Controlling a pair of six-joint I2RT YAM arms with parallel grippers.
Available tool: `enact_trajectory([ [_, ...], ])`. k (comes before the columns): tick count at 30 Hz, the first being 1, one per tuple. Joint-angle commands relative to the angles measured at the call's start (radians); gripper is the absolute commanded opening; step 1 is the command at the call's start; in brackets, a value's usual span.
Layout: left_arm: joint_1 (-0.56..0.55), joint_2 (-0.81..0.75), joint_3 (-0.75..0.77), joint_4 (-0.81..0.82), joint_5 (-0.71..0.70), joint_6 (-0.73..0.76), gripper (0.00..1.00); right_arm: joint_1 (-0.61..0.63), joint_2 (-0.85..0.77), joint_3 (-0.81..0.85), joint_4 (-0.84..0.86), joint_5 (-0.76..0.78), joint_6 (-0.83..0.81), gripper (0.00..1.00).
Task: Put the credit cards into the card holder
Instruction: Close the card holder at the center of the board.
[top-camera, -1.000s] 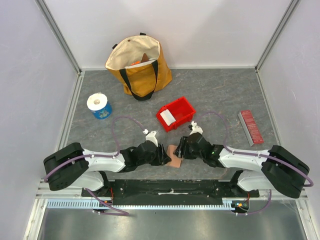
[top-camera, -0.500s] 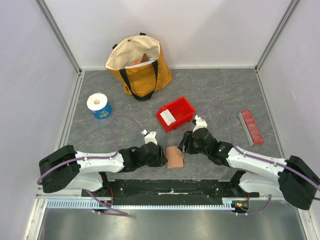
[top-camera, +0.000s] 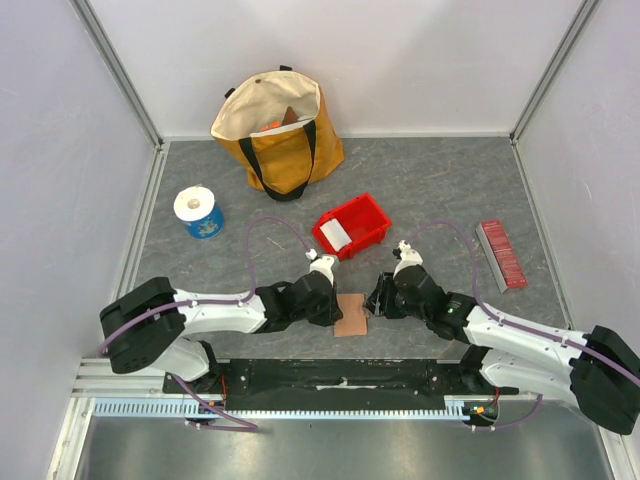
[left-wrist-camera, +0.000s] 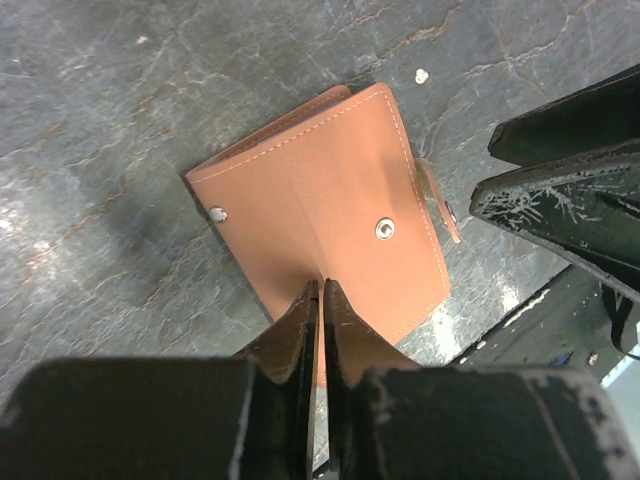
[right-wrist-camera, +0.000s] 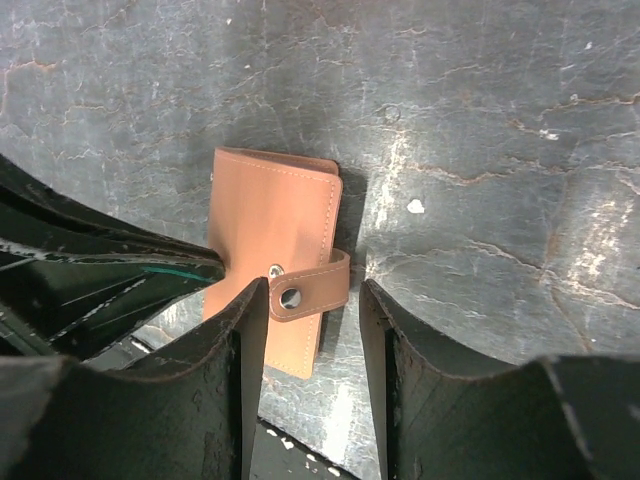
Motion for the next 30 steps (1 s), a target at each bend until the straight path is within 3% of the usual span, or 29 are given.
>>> enact_trajectory([
  [1, 0.006, 0.027, -0.014, 0.102, 0.052, 0.018, 0.08, -0.002, 0.008, -0.004, 0.047, -0.046, 0.014, 0.48],
  [30, 0.007, 0.084, -0.009, 0.116, 0.077, -0.012, 0.05, -0.002, 0.129, -0.016, 0.186, -0.145, 0.021, 0.27],
])
